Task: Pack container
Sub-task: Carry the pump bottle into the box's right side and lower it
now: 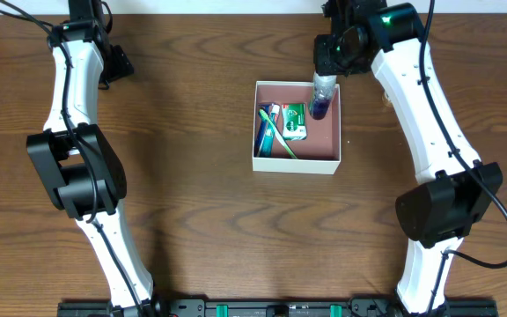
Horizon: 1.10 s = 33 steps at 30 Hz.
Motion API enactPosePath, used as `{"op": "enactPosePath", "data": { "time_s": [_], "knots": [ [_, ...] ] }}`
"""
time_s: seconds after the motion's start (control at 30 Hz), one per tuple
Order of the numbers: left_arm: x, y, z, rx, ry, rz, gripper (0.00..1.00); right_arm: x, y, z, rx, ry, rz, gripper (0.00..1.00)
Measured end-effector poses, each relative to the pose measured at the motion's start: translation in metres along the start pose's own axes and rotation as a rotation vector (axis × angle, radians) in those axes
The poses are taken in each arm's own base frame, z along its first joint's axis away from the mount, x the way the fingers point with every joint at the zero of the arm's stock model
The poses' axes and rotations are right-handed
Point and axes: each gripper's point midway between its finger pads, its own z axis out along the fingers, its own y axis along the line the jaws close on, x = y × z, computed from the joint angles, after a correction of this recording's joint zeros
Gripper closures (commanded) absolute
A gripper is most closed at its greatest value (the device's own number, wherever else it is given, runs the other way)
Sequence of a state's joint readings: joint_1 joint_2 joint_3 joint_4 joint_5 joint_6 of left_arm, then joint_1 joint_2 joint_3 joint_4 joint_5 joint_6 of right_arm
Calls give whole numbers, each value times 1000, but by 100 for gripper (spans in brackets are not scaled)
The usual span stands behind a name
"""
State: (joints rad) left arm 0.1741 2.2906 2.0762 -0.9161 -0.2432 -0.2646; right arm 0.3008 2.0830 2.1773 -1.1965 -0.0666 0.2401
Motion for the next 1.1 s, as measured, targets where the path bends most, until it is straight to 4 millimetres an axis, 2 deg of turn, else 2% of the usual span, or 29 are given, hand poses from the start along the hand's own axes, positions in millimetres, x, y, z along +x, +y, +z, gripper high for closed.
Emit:
{"op": "enactPosePath", "data": {
  "time_s": [0.33,0.73,1.0,1.1],
  "knots": [
    [0,0,0,0,0,0,2,15,-5,14,15,54,7,62],
    [0,0,0,0,0,0,2,12,-5,15,14,41,8,59],
    [0,0,0,0,0,0,2,-19,2,9,-13,-82,1,59],
    [0,0,0,0,0,0,2,-35,-6,-13,21,-136,10,59]
  ]
}}
